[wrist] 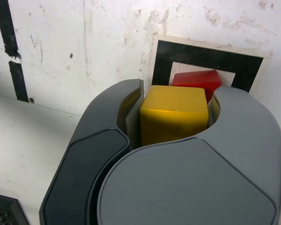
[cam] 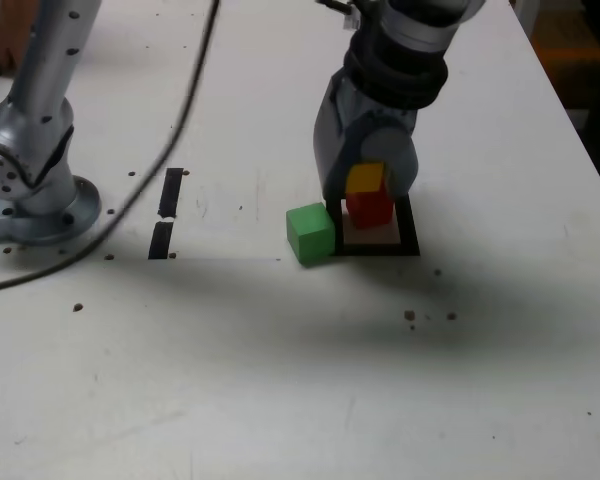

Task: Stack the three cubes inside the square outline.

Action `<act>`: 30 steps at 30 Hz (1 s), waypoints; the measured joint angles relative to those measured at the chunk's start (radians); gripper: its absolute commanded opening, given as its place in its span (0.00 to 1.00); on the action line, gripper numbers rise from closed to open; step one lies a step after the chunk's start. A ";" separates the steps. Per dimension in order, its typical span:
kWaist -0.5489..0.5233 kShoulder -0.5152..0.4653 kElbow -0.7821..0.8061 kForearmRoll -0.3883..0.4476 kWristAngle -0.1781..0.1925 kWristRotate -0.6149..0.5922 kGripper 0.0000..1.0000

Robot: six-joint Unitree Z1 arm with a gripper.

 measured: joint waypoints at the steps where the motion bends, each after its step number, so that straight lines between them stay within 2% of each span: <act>1: 0.002 0.004 -0.003 0.000 0.000 0.002 0.41; 5: 0.006 0.014 -0.010 0.000 -0.001 0.006 0.42; 15: 0.006 0.014 -0.017 0.000 -0.004 0.011 0.72; 24: 0.006 0.014 -0.016 -0.008 -0.005 0.017 0.82; 30: 0.006 0.014 -0.013 -0.012 -0.005 0.017 0.98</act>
